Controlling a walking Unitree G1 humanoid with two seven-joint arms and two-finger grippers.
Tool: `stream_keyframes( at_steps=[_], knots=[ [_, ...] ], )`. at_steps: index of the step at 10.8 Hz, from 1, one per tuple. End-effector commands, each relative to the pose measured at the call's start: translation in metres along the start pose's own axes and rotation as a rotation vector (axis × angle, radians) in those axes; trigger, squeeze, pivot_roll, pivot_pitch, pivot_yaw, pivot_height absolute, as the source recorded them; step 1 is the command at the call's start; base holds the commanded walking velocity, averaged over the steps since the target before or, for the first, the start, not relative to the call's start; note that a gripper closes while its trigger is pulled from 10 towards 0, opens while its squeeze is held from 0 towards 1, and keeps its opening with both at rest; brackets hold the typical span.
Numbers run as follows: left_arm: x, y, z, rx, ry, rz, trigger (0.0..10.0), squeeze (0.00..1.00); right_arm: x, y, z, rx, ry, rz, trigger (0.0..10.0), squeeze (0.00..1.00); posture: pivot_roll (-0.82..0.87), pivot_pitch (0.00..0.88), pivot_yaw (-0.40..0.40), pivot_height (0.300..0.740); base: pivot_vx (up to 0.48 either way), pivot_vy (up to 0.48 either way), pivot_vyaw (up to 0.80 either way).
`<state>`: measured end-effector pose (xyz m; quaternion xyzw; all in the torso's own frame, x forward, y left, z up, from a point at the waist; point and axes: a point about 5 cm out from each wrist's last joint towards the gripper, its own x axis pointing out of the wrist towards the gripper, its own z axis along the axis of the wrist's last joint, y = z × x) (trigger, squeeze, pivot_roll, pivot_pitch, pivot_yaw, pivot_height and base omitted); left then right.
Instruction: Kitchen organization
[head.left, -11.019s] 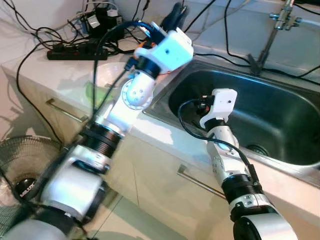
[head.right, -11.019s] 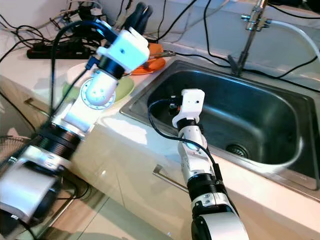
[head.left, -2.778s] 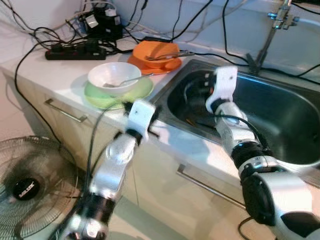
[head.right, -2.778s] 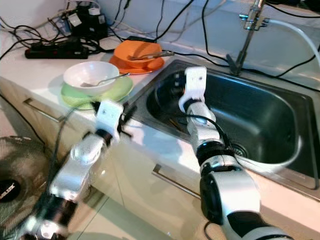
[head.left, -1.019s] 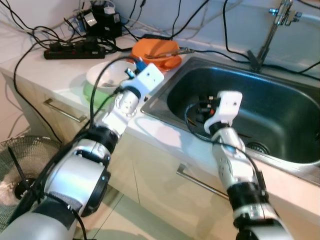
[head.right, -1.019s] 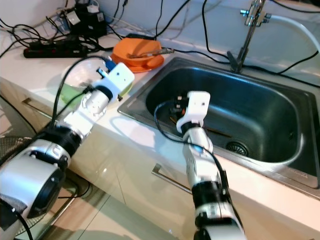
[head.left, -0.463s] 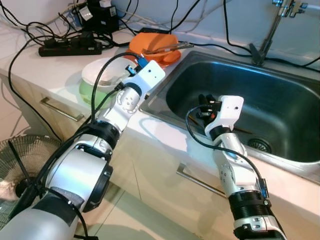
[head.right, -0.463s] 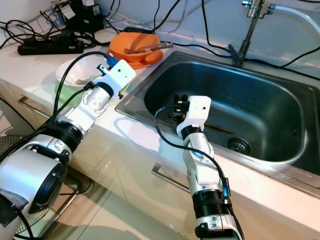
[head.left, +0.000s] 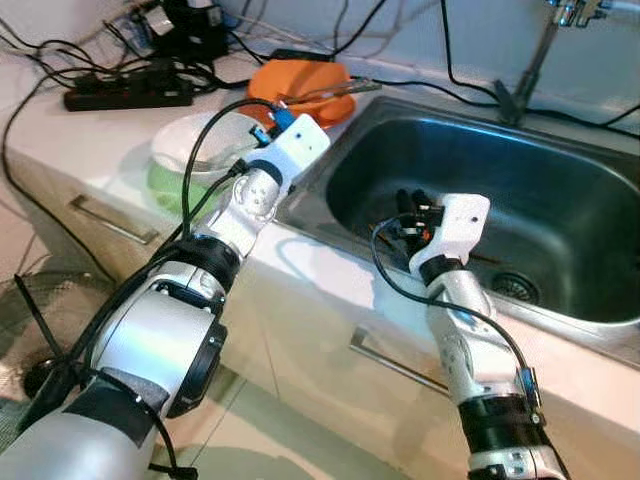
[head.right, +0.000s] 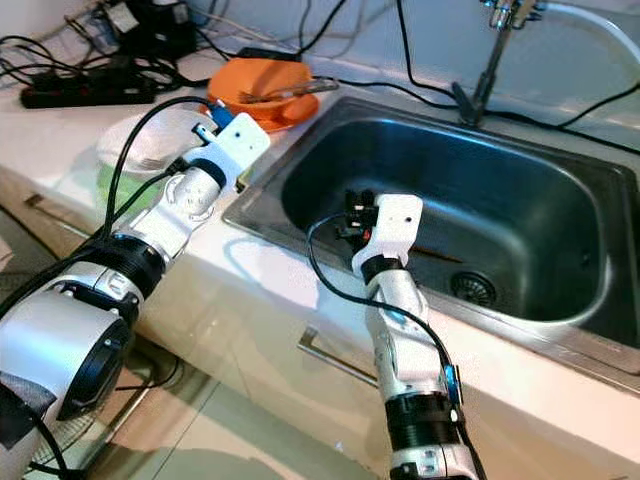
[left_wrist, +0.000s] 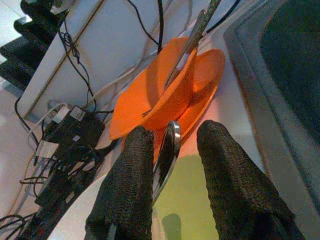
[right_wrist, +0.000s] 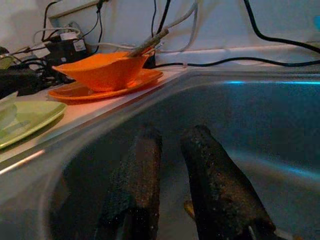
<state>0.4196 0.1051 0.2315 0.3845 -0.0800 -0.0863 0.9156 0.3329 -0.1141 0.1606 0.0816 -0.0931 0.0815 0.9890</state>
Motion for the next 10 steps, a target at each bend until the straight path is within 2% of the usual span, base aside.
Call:
stream_keyframes(
  at_steps=[1, 2, 3, 8, 10],
  knots=[
    [0.0010, 0.0082, -0.0005, -0.002, 0.015, 0.035, 10.0, 0.00, -0.0055, -0.0028, -0.0085, 0.007, 0.049, -0.020, 10.0, 0.00, 0.06, 0.141, 0.037, 0.740, 0.000, 0.000, 0.00],
    [0.0009, 0.0095, -0.0013, -0.005, 0.017, 0.043, 4.7, 0.00, -0.0066, -0.0032, -0.0087, 0.006, 0.054, -0.023, 10.0, 0.00, 0.06, 0.142, 0.036, 0.740, 0.000, 0.000, 0.00],
    [0.0008, 0.0106, -0.0017, -0.007, 0.018, 0.054, 0.0, 0.00, -0.0075, -0.0034, -0.0088, 0.005, 0.057, -0.024, 10.0, 0.00, 0.06, 0.144, 0.036, 0.740, 0.000, 0.000, 0.00],
    [0.0008, 0.0083, -0.0009, 0.006, 0.013, 0.051, 0.0, 0.00, -0.0081, -0.0034, -0.0096, 0.009, 0.065, -0.028, 10.0, 0.00, 0.07, 0.138, 0.036, 0.740, 0.000, 0.000, 0.00],
    [0.0017, 0.0130, 0.0038, 0.019, -0.013, 0.075, 0.0, 0.00, -0.0063, -0.0029, -0.0093, 0.010, 0.064, -0.027, 10.0, 0.00, 0.07, 0.128, 0.033, 0.740, 0.000, 0.000, 0.00]
  ],
)
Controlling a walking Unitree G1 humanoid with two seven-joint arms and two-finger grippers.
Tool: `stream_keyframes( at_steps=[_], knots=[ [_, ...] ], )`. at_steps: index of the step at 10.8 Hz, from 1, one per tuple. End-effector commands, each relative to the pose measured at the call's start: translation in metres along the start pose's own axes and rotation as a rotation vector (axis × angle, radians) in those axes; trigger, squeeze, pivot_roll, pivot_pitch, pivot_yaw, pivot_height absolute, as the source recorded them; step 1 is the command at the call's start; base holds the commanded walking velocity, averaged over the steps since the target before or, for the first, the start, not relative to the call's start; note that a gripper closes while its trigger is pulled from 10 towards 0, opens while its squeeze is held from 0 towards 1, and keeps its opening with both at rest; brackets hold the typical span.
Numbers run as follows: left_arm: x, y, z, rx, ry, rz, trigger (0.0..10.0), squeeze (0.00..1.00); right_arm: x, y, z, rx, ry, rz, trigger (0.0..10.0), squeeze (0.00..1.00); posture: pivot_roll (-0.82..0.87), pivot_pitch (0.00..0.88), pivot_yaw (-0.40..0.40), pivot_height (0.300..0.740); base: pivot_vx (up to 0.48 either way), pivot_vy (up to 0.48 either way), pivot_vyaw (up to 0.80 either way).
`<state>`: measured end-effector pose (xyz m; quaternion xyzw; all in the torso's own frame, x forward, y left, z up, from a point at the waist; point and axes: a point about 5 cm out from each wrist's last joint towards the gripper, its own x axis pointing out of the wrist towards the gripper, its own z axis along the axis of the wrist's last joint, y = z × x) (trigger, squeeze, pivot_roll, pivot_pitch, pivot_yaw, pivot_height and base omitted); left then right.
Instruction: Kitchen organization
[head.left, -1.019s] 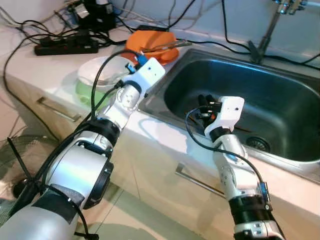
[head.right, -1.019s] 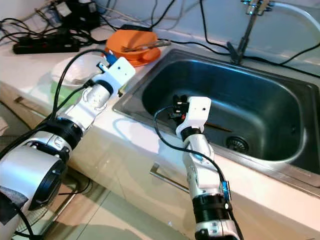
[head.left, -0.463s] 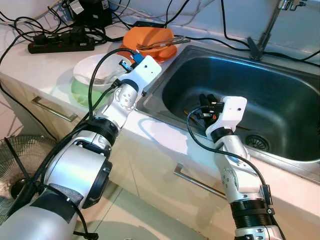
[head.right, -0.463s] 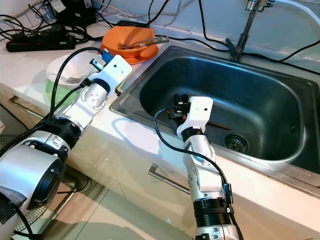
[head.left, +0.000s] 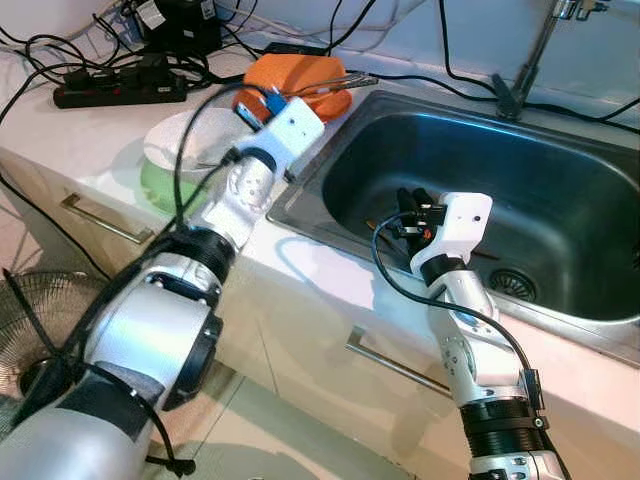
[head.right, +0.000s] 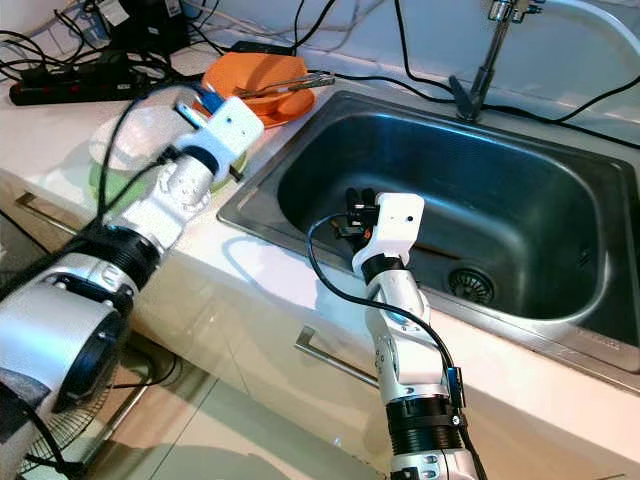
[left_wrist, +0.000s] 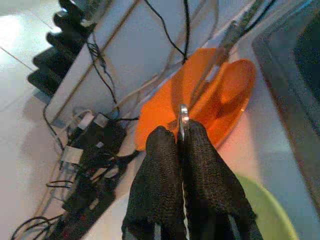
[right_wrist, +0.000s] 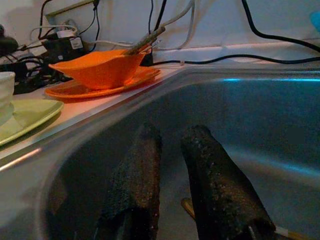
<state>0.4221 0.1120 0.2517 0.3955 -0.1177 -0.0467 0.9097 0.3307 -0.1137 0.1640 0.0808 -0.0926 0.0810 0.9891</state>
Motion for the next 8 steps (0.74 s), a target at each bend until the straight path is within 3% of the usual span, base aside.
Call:
stream_keyframes(
  at_steps=[1, 3, 5, 6, 7, 8],
  knots=[
    [0.001, 0.001, 0.006, 0.053, -0.034, 0.015, 0.0, 0.00, -0.003, -0.004, -0.014, 0.017, 0.064, -0.024, 10.0, 0.00, 0.08, 0.118, 0.030, 0.740, 0.000, 0.000, 0.00],
    [0.005, 0.017, 0.041, 0.212, -0.219, 0.094, 0.0, 0.00, 0.002, -0.002, -0.014, 0.024, 0.064, -0.020, 10.0, 0.00, 0.09, 0.104, 0.029, 0.740, 0.000, 0.000, 0.00],
    [0.002, 0.024, 0.067, 0.235, -0.365, 0.144, 0.0, 0.00, 0.005, -0.001, -0.015, 0.027, 0.064, -0.017, 10.0, 0.00, 0.10, 0.090, 0.028, 0.740, 0.000, 0.000, 0.00],
    [-0.002, 0.028, 0.084, 0.242, -0.470, 0.179, 9.5, 0.00, 0.007, 0.000, -0.015, 0.028, 0.061, -0.016, 10.0, 0.00, 0.11, 0.079, 0.031, 0.740, 0.000, 0.000, 0.00],
    [-0.009, 0.027, 0.101, 0.194, -0.581, 0.178, 10.0, 0.00, 0.010, -0.001, -0.014, 0.028, 0.056, -0.016, 10.0, 0.00, 0.11, 0.070, 0.034, 0.740, 0.000, 0.000, 0.00],
    [-0.018, 0.018, 0.112, 0.070, -0.681, 0.126, 10.0, 0.00, 0.011, -0.001, -0.013, 0.029, 0.045, -0.014, 10.0, 0.18, 0.11, 0.064, 0.035, 0.740, 0.000, 0.000, 0.00]
  ],
)
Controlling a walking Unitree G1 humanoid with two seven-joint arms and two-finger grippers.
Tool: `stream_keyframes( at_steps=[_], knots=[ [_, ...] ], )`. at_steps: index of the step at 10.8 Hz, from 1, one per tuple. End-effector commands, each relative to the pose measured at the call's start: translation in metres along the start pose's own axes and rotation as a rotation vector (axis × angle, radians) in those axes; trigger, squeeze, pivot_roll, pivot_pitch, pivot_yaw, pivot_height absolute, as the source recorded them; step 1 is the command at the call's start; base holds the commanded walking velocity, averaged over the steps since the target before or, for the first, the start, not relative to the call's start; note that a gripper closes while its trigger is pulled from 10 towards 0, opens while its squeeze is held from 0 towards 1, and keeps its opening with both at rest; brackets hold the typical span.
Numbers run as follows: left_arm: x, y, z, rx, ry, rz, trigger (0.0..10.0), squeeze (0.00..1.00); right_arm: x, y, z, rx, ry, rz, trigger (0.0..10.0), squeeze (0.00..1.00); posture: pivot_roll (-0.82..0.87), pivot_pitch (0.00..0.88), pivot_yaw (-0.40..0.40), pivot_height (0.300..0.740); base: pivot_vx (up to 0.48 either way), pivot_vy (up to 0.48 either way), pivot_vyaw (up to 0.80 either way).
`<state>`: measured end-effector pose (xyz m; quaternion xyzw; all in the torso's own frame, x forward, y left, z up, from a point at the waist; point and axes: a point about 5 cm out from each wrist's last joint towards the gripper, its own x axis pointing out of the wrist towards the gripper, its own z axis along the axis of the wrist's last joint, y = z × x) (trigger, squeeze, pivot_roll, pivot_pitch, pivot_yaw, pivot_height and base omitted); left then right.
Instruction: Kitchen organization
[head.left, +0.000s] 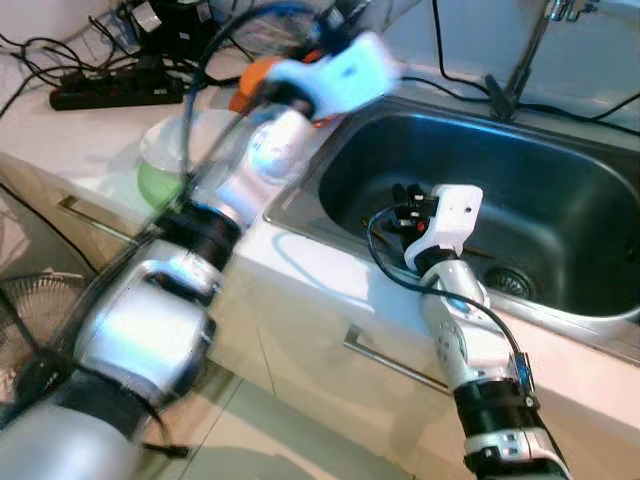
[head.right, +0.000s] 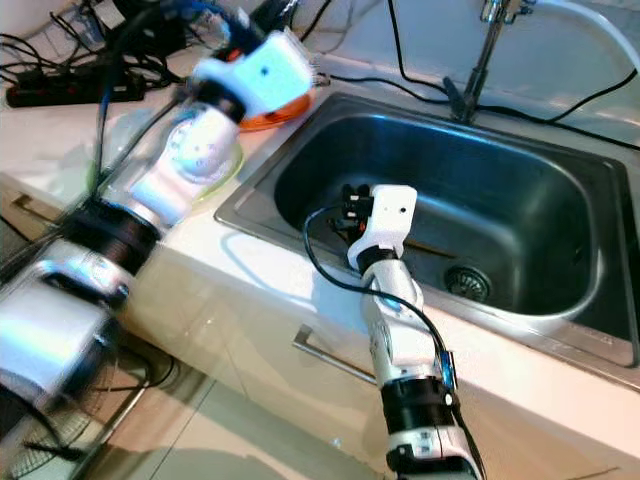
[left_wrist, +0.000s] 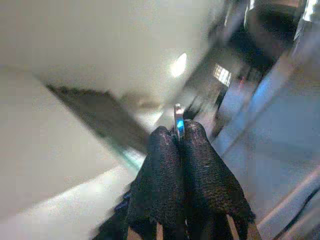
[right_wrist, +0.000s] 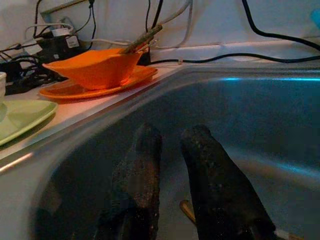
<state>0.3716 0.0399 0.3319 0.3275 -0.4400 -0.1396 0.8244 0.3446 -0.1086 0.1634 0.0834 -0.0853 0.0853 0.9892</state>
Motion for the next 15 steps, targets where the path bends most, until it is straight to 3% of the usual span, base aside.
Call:
stream_keyframes(
  at_steps=[1, 2, 3, 4, 7, 11, 12, 13, 15],
  knots=[
    [-0.005, -0.005, 0.002, -0.188, -0.005, 0.011, 10.0, 0.00, -0.002, -0.004, -0.006, 0.027, 0.015, -0.016, 10.0, 1.00, 0.11, 0.056, 0.037, 0.740, 0.000, 0.000, 0.00],
    [-0.008, -0.009, 0.005, -0.320, -0.002, 0.028, 10.0, 0.00, -0.001, -0.007, -0.005, 0.023, 0.007, -0.017, 10.0, 1.00, 0.11, 0.053, 0.038, 0.740, 0.000, 0.000, 0.00],
    [-0.018, -0.025, 0.006, -0.462, 0.010, -0.016, 10.0, 0.00, 0.002, -0.016, 0.002, 0.015, -0.021, -0.005, 10.0, 1.00, 0.11, 0.047, 0.036, 0.740, 0.000, 0.000, 0.00],
    [-0.024, -0.033, 0.005, -0.490, 0.021, -0.037, 10.0, 0.00, 0.003, -0.022, 0.008, 0.012, -0.041, 0.027, 10.0, 1.00, 0.10, 0.046, 0.036, 0.740, 0.000, 0.000, 0.00],
    [-0.040, -0.036, 0.001, -0.567, 0.047, -0.047, 10.0, 0.00, 0.001, -0.031, 0.018, -0.002, -0.072, 0.144, 10.0, 1.00, 0.10, 0.040, 0.033, 0.740, 0.000, 0.000, 0.00],
    [-0.057, -0.057, -0.004, -0.657, 0.157, -0.138, 10.0, 0.00, -0.004, -0.018, 0.019, -0.012, -0.075, 0.346, 10.0, 1.00, 0.10, 0.029, 0.031, 0.740, 0.000, 0.000, 0.00],
    [-0.059, -0.060, -0.004, -0.671, 0.165, -0.151, 10.0, 0.00, -0.004, -0.016, 0.018, -0.031, -0.067, 0.367, 10.0, 0.75, 0.11, 0.025, 0.030, 0.740, 0.000, 0.000, 0.00],
    [-0.062, -0.063, -0.002, -0.700, 0.171, -0.179, 10.0, 0.00, -0.004, -0.013, 0.017, -0.025, -0.071, 0.383, 10.0, 0.00, 0.11, 0.023, 0.031, 0.740, 0.000, 0.000, 0.00],
    [-0.063, -0.069, 0.003, -0.717, 0.170, -0.231, 10.0, 0.00, -0.003, -0.010, 0.017, -0.021, -0.074, 0.394, 10.0, 0.00, 0.11, 0.022, 0.031, 0.740, 0.000, 0.000, 0.00]
  ],
)
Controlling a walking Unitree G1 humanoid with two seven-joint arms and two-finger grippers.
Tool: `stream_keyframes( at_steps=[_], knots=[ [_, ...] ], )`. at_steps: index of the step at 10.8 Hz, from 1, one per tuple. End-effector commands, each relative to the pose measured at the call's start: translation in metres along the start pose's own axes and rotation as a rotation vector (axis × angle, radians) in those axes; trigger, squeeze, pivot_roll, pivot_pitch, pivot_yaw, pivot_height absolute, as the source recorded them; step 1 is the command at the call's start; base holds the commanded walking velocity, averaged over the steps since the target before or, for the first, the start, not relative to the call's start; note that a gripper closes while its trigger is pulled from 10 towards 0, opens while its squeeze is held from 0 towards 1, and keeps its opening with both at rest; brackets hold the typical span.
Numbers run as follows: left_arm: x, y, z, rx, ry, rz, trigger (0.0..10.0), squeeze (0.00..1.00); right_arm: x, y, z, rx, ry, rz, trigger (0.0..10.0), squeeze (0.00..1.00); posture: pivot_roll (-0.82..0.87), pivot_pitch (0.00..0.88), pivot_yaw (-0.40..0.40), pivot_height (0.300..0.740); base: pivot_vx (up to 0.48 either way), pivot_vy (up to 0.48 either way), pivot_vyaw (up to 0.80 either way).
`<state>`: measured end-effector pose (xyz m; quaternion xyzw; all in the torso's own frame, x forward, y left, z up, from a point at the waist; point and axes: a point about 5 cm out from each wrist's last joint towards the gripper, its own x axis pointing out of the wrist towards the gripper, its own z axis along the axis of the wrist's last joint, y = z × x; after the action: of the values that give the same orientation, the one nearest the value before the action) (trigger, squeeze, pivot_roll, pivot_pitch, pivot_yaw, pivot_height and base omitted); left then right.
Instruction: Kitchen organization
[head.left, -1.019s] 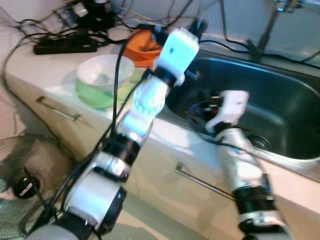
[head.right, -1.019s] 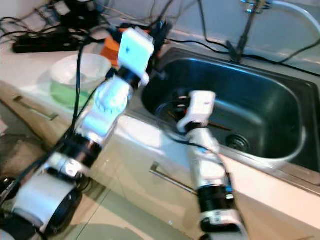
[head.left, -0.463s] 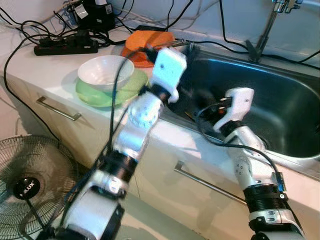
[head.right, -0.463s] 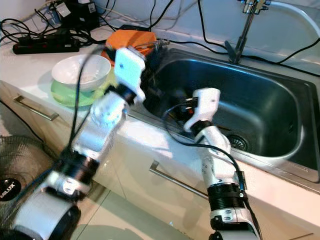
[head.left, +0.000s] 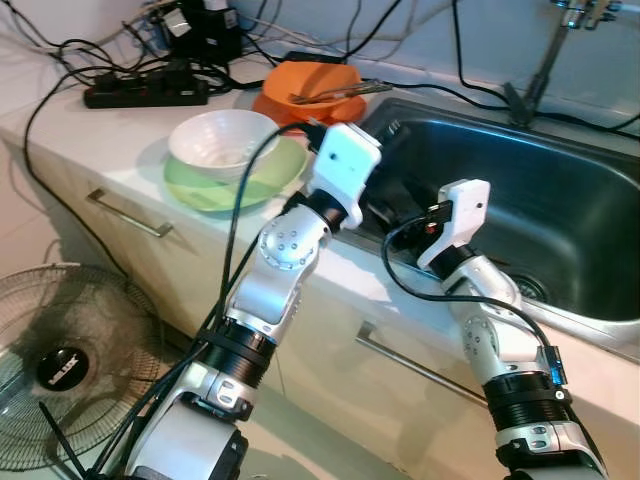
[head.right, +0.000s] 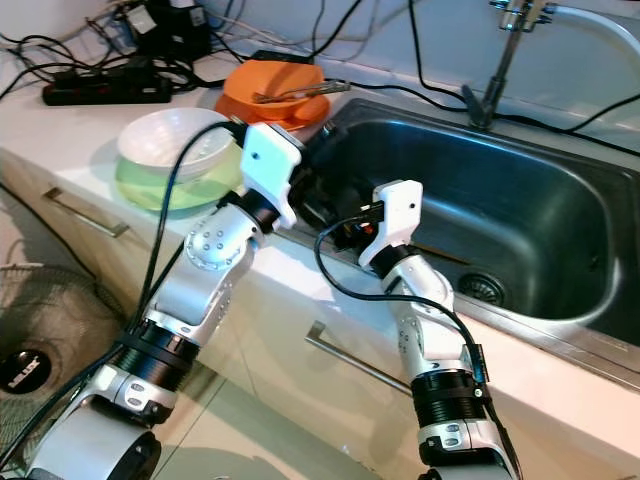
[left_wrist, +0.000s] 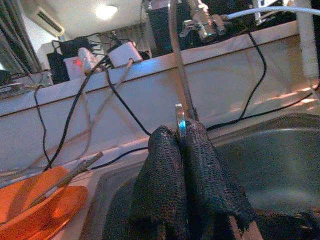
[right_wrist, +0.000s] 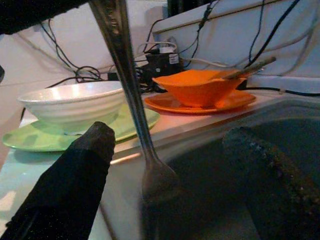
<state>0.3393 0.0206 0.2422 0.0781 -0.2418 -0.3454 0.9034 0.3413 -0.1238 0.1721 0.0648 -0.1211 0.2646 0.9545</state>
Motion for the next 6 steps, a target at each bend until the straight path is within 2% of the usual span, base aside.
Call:
stream_keyframes(
  at_steps=[1, 3, 5, 6],
  knots=[
    [0.0017, -0.0040, 0.0059, -0.006, -0.021, -0.024, 10.0, 0.00, 0.0021, 0.0027, 0.0052, -0.019, -0.027, 0.021, 10.0, 0.00, 0.11, 0.023, 0.031, 0.740, 0.000, 0.000, 0.00],
    [0.0020, -0.0116, 0.0055, -0.034, -0.008, -0.063, 10.0, 0.00, 0.0015, 0.0018, 0.0049, -0.022, -0.028, 0.010, 10.0, 0.00, 0.11, 0.027, 0.027, 0.740, 0.000, 0.000, 0.00],
    [0.0016, -0.0130, 0.0049, -0.051, 0.006, -0.074, 10.0, 0.00, 0.0022, 0.0019, 0.0044, -0.023, -0.026, 0.008, 10.0, 0.00, 0.12, 0.033, 0.022, 0.740, 0.000, 0.000, 0.00],
    [0.0015, -0.0129, 0.0050, -0.053, 0.008, -0.074, 10.0, 0.00, 0.0031, 0.0019, 0.0051, -0.021, -0.031, 0.005, 0.3, 0.00, 0.12, 0.034, 0.021, 0.740, 0.000, 0.000, 0.00]
  ],
)
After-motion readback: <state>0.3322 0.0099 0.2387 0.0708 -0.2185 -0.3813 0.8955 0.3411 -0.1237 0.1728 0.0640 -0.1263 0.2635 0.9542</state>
